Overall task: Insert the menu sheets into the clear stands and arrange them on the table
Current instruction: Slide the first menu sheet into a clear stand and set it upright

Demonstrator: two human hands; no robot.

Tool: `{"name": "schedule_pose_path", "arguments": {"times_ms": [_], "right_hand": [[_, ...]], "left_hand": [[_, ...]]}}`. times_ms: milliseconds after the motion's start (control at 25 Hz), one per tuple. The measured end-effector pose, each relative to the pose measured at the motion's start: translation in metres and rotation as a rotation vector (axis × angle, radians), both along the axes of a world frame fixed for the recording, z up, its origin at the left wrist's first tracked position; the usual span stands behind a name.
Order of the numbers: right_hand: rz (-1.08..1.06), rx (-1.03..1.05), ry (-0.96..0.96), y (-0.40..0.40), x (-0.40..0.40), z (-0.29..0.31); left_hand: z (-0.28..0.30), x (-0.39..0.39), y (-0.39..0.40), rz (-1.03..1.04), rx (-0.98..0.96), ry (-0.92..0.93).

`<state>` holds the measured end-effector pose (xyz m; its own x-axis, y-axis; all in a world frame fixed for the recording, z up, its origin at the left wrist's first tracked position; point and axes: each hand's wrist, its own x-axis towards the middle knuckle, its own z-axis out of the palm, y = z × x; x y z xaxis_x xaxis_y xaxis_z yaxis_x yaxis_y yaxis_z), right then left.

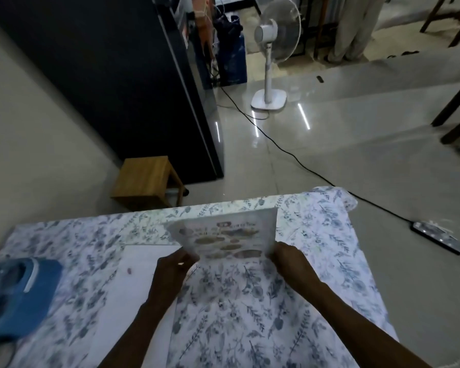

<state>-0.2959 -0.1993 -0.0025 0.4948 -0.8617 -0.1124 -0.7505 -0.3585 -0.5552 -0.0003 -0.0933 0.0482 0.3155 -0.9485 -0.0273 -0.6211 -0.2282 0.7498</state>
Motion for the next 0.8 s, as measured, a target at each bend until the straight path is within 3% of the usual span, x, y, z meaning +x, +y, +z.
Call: {"name": "schedule_pose_path", "arguments": {"times_ms": [280,600,800], "right_hand": [[-0.036,0.077,-0.005,0.012,0.006,0.01],[-0.104,0.077,0.119,0.025,0.015,0.009],[-0.371,0.123,0.216,0.053,0.024,0.017]], "left_hand": [[0.004,0.013,-0.004,-0.096,0.07,0.031],[-0.006,0.008,0.005,-0.088,0.109,-0.006],[-0.01,0.002,0.018,-0.089,0.144,0.034]]}}
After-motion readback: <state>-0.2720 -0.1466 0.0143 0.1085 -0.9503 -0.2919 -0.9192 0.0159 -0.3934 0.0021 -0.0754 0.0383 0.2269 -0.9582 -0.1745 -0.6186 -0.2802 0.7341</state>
